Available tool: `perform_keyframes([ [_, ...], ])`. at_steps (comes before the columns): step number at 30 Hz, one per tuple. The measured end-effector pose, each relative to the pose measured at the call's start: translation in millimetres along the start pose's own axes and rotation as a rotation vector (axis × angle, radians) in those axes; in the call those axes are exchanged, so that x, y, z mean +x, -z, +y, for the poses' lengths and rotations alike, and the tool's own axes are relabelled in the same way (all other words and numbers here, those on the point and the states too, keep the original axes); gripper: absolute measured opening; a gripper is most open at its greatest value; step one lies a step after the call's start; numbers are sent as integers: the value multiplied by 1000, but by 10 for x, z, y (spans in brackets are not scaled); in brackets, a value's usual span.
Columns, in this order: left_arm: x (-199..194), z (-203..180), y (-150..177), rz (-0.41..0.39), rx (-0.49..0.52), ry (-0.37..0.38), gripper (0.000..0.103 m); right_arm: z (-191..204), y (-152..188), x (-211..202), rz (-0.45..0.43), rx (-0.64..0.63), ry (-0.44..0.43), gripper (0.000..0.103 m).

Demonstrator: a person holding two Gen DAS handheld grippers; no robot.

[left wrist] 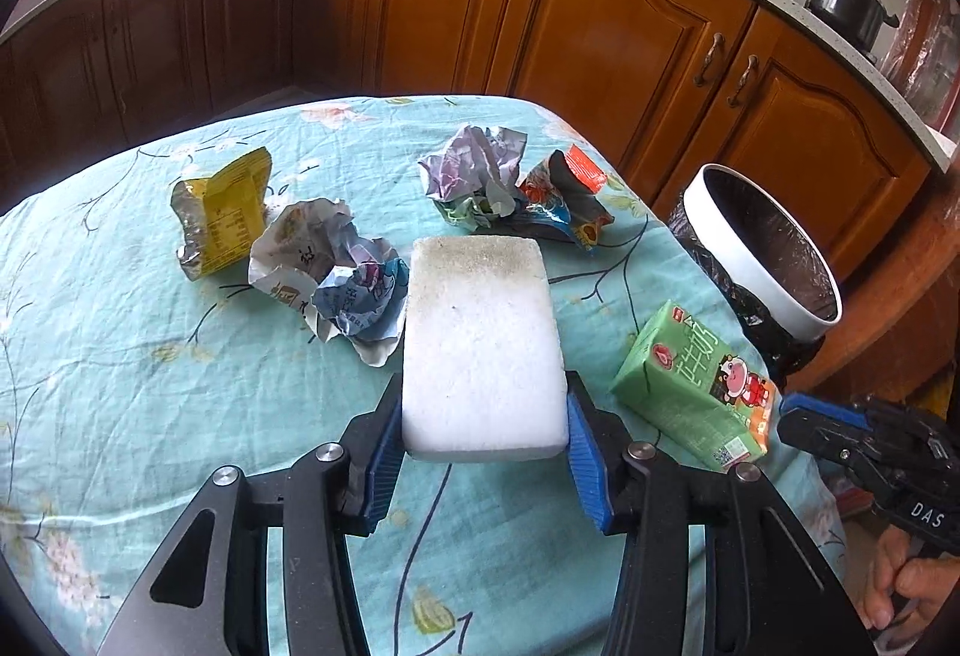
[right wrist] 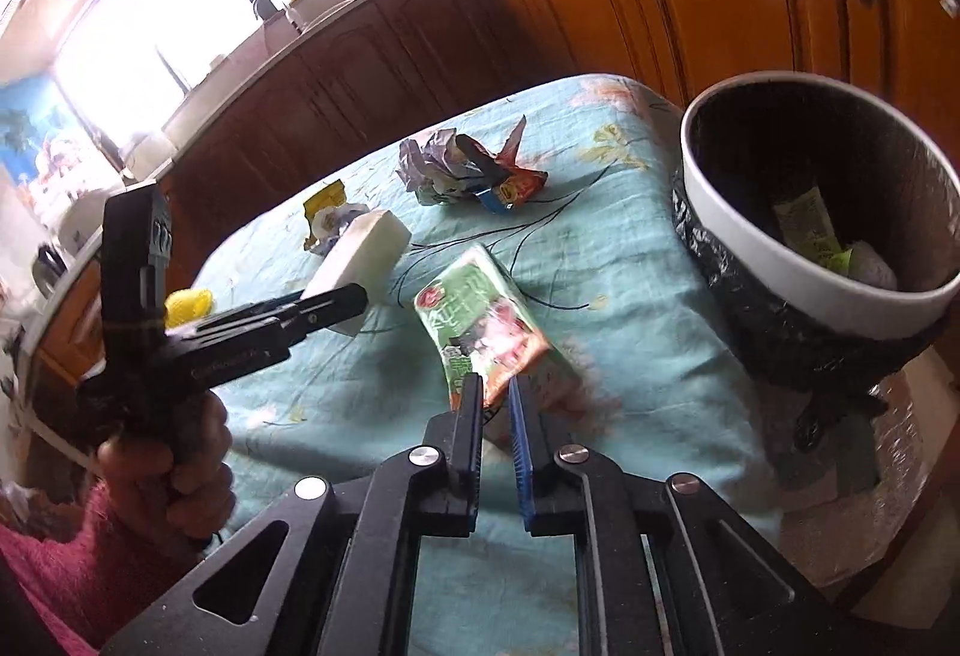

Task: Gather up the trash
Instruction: 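Grasp the white foam block with the left tool while the right tool grasps the green milk carton, then carry the foam block and milk carton over the bin and open both tools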

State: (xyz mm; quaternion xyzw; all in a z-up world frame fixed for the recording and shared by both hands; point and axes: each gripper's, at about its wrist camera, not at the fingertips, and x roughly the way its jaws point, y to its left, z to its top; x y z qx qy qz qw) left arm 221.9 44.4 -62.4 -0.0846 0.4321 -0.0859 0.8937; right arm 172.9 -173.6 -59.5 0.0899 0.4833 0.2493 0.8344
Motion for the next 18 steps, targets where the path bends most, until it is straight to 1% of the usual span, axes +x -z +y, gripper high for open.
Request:
perform_keyframes([
  [1,-24,16,10,-1,-4,0,47,18,-21,-2,-9,-30,34,38],
  [2,-50,28,20,-2,-8,1,47,15,-39,-4,-21,-44,47,55],
  [3,-70,41,31,-3,-13,1,47,12,-62,3,-32,-55,46,59],
  [4,-79,42,40,-2,-17,2,47,20,-86,28,-36,-71,37,60],
  [9,-120,34,70,1,-26,10,47,101,-147,347,16,-123,35,60],
  [12,-129,0,56,0,-18,17,47,138,-148,510,44,-152,54,56],
  [14,-146,-30,50,-2,-13,23,47,120,-141,510,38,-140,49,46],
  [15,-155,-50,46,-3,-10,27,47,103,-130,482,36,-129,49,44],
  [18,-158,-131,25,-1,6,45,47,24,-97,363,12,-86,56,44],
])
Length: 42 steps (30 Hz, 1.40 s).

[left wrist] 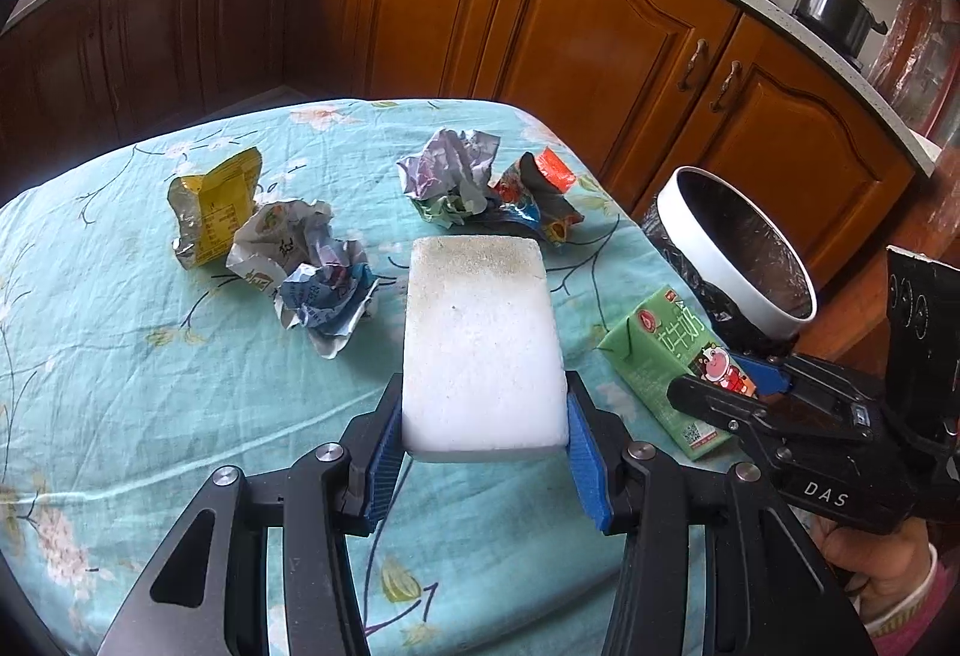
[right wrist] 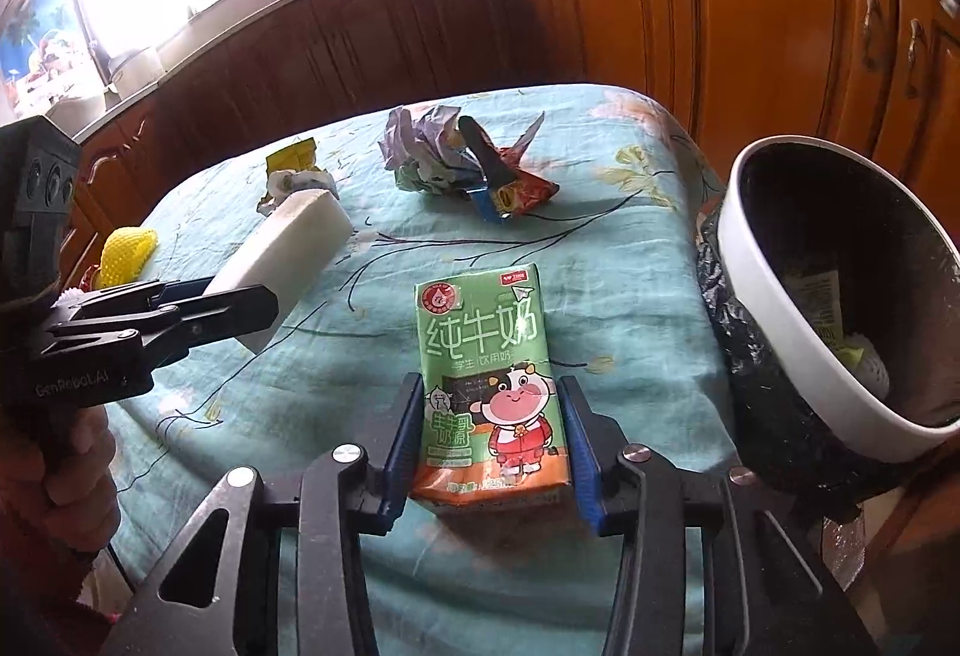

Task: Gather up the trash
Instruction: 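Carry the foam block and milk carton over the bin and open both tools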

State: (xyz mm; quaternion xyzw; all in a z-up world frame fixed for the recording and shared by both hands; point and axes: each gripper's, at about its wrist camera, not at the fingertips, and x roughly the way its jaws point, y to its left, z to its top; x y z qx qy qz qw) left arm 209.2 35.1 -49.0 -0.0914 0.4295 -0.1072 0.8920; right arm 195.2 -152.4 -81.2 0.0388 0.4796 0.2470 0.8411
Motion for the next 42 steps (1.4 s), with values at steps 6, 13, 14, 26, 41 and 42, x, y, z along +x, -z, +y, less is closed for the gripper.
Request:
perform_keyframes([
  [6,0,-265,-74,-7,54,47,47,-277,65,-397,-90,124,5,44],
  [13,26,-576,-150,-3,106,109,47,-586,89,-786,-180,218,52,44],
  [14,28,-616,-160,-4,114,113,47,-629,94,-818,-187,227,59,44],
  [26,274,-1121,-330,10,210,124,47,-1131,103,-953,-215,309,127,44],
  [41,733,-1680,-736,59,311,123,47,-1607,-150,-924,-211,329,195,44],
  [42,768,-1702,-758,62,314,121,47,-1625,-165,-915,-209,327,198,44],
])
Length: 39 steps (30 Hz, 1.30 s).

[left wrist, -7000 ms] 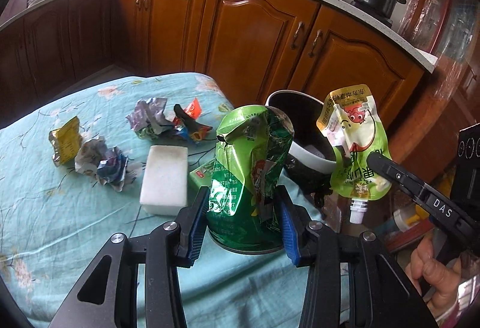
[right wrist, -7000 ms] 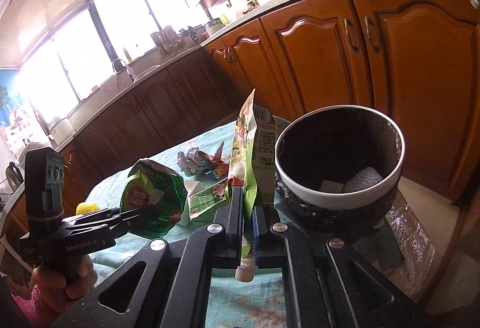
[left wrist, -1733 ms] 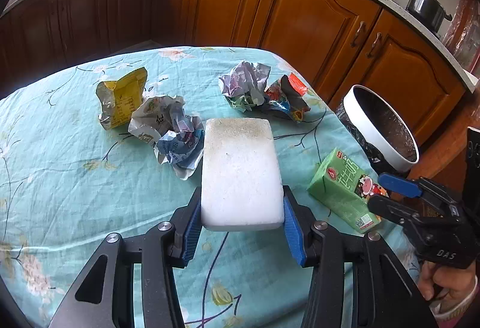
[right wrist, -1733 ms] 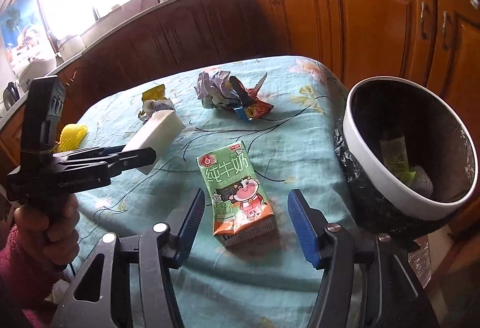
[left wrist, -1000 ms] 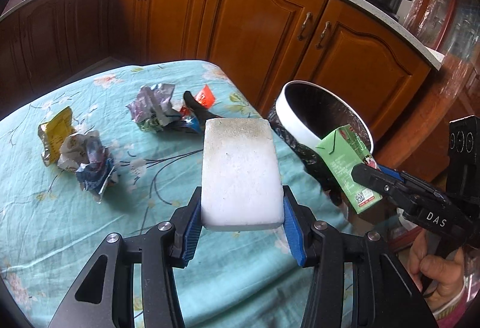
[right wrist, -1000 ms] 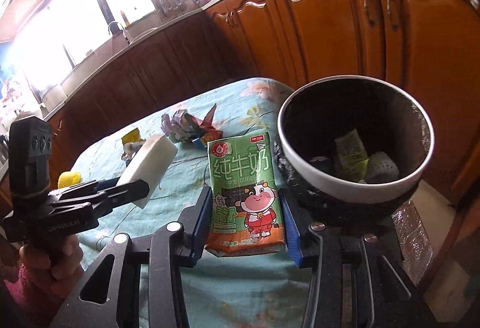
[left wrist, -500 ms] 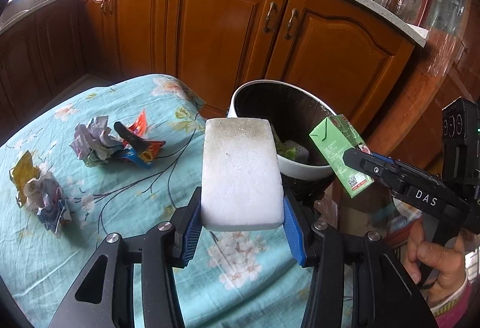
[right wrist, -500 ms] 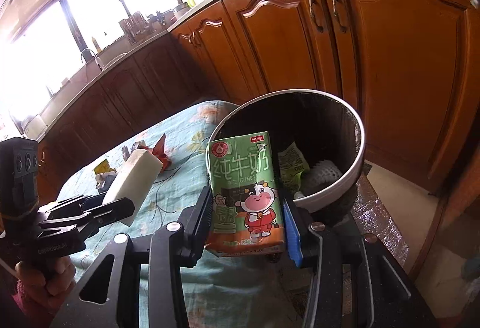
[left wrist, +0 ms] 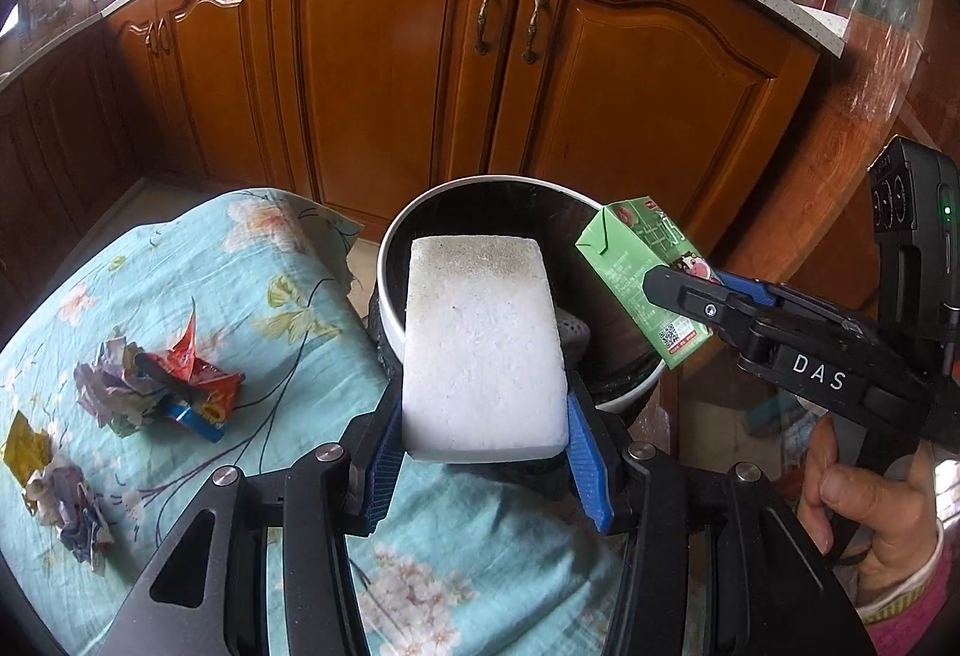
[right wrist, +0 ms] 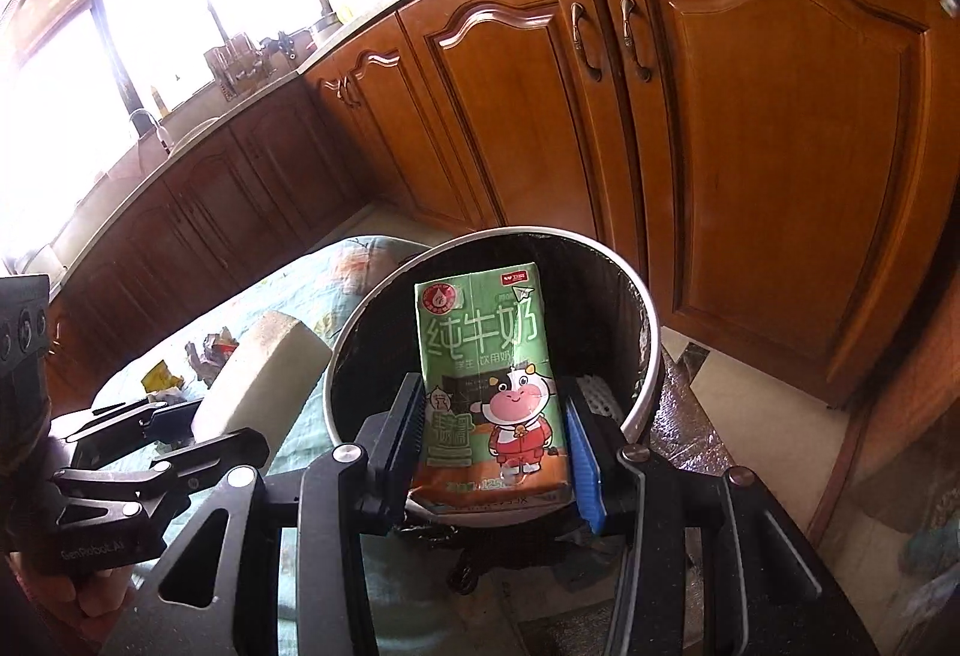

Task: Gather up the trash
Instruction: 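Carry the foam block and milk carton over the bin and open both tools, then move both open tools back over the crumpled wrappers on the table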

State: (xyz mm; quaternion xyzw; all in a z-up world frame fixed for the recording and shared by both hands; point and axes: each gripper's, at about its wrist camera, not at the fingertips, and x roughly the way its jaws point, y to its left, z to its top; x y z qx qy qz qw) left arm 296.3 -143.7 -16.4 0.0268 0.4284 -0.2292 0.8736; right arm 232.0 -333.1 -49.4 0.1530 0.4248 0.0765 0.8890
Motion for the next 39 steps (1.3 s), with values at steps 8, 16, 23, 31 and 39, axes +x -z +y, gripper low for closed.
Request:
perform_keyframes([
  [8,255,-21,-206,32,14,-6,48,-115,-85,154,33,9,6,44],
  [16,449,-73,-324,66,33,-14,48,-200,-142,291,70,15,14,44],
  [23,497,-70,-379,77,35,-15,49,-223,-197,378,92,11,28,44],
  [31,456,-40,-404,79,5,1,57,-241,-235,440,115,32,18,46],
  [39,121,153,-135,5,-63,12,60,-171,-132,129,21,71,-7,67],
])
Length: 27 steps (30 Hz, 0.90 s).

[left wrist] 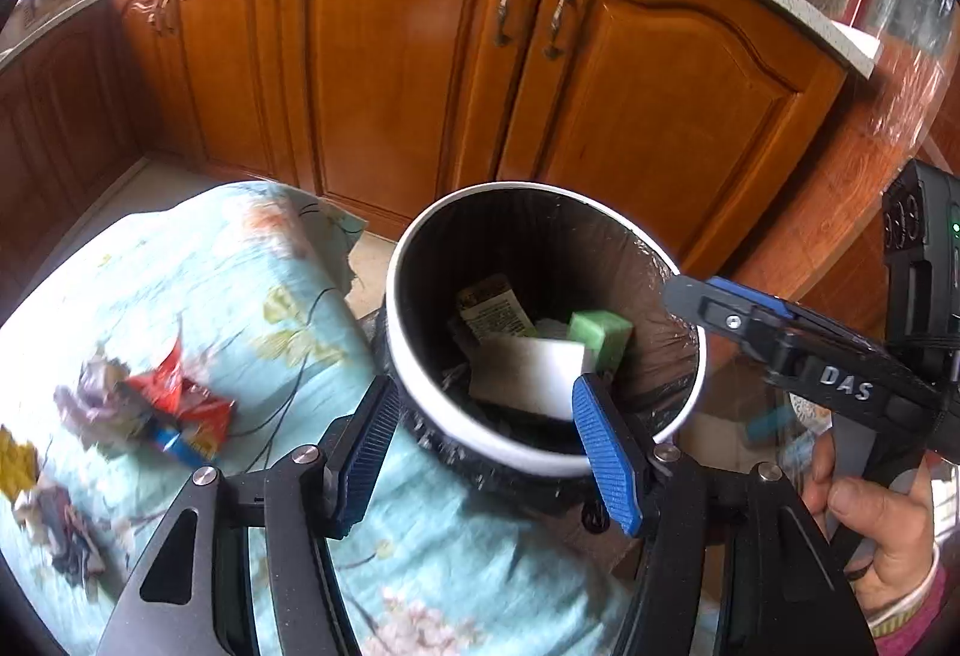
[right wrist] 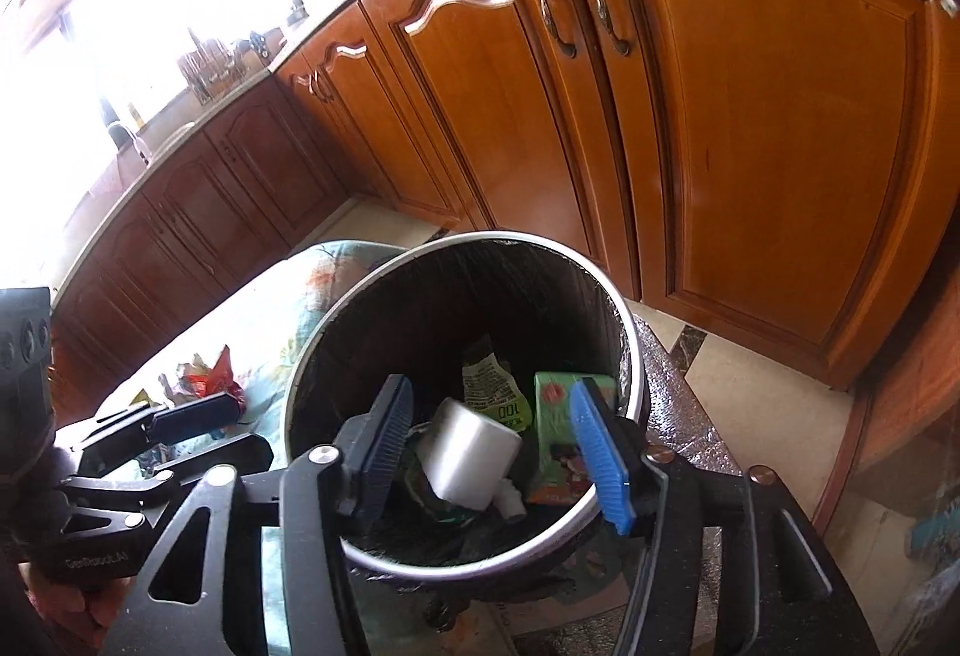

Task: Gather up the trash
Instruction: 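Move both open tools back over the crumpled wrappers on the table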

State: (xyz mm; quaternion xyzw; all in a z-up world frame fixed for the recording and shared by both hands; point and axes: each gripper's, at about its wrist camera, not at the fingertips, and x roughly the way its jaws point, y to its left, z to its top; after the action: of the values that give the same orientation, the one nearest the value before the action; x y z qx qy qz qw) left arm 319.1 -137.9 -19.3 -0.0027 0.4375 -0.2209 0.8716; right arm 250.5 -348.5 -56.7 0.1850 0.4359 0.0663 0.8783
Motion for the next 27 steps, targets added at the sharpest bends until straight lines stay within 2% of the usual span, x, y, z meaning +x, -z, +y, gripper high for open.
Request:
perform_keyframes([
  [2,-93,65,120,-18,-24,-6,62,63,62,-74,-23,12,-12,85],
  [4,-211,156,266,-34,-54,-7,63,137,143,-139,-40,26,-34,92],
  [8,-429,335,552,-61,-109,-23,69,316,309,-211,-47,37,-76,93],
  [14,-753,655,946,-82,-201,-73,70,623,581,-317,-72,64,-141,94],
  [27,-1329,1319,1490,-110,-387,-157,70,1495,965,-181,-48,-109,-183,96],
])
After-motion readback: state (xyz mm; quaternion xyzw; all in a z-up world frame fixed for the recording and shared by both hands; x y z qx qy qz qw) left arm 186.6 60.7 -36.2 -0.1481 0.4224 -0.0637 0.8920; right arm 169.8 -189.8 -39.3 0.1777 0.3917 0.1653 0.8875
